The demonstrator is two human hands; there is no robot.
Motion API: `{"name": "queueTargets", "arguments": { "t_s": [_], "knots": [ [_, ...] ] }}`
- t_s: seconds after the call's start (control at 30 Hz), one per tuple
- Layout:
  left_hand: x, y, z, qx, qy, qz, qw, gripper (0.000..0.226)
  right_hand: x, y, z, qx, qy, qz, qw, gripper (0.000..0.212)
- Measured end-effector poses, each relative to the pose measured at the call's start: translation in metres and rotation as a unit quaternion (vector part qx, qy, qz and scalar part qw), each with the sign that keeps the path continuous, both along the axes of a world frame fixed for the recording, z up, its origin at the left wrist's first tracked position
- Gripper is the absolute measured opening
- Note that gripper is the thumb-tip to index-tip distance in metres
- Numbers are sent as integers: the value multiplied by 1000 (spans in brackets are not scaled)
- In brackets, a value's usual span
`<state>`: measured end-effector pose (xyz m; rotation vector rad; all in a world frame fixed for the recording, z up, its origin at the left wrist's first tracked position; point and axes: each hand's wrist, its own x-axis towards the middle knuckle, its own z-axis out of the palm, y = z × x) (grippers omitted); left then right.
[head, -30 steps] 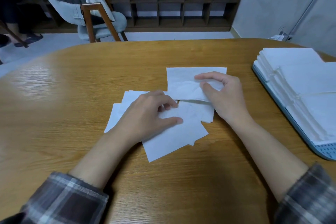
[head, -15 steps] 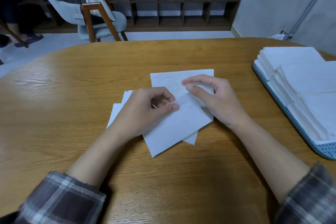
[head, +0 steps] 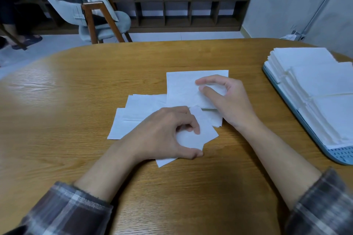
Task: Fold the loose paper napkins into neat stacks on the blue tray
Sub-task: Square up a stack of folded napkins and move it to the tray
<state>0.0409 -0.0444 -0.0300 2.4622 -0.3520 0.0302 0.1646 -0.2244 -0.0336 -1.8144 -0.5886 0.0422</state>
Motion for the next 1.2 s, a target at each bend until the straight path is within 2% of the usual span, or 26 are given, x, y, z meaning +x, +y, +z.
{"name": "queueTargets", "arguments": {
  "t_s": [0.17, 0.37, 0.43, 0.6, 0.73, 0.8, 1.0, 1.1, 1.17, 1.2],
  "knots": [
    [-2, -4, 5, 38, -22, -17, 999, 21, -1, 1, 0, -3, 3, 3, 1000, 14],
    [-5, -2, 10, 51, 0, -28, 998, 26, -1, 1, 0, -16, 6, 8, 1000, 13],
    [-5, -2, 10, 44, 15, -17, 999, 19, -1, 0, 1, -20, 6, 8, 1000, 13],
    [-5, 7, 16, -91, 40, 13, 995, 16, -5, -1, 5, -7, 15, 37, 999, 14],
    [-1, 19, 24, -230, 24, 54, 971, 8, -12, -2, 12, 53, 32, 116, 991, 47],
    [0, 24, 28, -276, 24, 69, 958, 4, -14, -2, 13, 51, 27, 135, 989, 51],
    [2, 31, 31, -330, 6, 114, 937, 5, -17, -1, 18, 68, 31, 138, 988, 43],
    [7, 26, 23, -321, -34, 160, 933, 7, -22, 0, 17, 84, 94, 160, 979, 24],
    [9, 25, 21, -312, -65, 177, 931, 12, -25, 3, 15, 83, 107, 138, 981, 11],
    [9, 25, 21, -311, -76, 184, 929, 16, -24, 4, 13, 82, 102, 116, 985, 11]
  ]
}}
